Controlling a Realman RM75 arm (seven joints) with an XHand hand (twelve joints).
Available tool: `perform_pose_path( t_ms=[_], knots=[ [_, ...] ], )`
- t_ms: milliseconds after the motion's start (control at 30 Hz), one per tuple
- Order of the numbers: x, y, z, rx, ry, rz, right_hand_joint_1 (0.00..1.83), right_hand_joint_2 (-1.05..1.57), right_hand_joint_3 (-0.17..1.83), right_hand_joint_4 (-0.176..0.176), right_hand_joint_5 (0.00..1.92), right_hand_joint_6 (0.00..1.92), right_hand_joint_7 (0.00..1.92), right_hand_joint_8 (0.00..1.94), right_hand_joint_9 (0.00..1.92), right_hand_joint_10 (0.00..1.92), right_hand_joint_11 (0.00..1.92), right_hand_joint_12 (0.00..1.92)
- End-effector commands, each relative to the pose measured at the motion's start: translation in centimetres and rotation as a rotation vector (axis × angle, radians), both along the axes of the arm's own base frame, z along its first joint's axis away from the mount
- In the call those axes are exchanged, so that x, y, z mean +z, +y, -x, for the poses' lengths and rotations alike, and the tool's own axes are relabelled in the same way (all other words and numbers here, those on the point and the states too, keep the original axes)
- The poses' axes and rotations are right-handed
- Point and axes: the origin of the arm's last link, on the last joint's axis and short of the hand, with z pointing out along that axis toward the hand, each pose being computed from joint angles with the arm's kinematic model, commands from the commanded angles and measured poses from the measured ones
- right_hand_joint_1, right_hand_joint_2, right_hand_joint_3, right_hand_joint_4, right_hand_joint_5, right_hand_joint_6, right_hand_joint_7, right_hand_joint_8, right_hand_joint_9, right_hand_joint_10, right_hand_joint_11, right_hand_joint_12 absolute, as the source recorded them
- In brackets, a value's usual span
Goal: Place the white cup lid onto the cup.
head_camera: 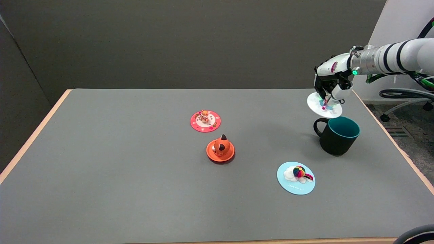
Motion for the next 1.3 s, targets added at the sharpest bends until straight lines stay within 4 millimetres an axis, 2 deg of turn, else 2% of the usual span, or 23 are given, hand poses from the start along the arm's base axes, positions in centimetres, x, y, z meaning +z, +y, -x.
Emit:
perform_pose_path(
  t_ms=[33,233,867,967,1300],
  knots=[
    [0.2,1.2,-0.3,-0.058,0.028,0.022,1.23,1.0,0.26,-0.048,0.92,0.99,1.0,1.16,0.88,1.02,0.68,0.86],
    [0.5,1.4,-0.3,-0.066,0.032,0.037,1.23,1.0,0.26,-0.056,0.92,0.98,1.01,1.15,0.87,1.02,0.68,0.86],
    [1.9,2.8,-0.3,-0.099,0.037,0.094,1.23,1.0,0.26,-0.049,0.92,0.98,1.0,1.15,0.88,1.02,0.68,0.86],
    [2.2,2.9,-0.7,-0.094,0.039,0.106,1.23,0.99,0.26,-0.062,0.93,0.97,1.02,1.15,0.87,1.02,0.68,0.86],
    [2.2,3.3,-0.6,-0.111,0.038,0.106,1.23,1.0,0.26,-0.058,0.93,0.97,1.01,1.15,0.87,1.02,0.68,0.86]
  ],
)
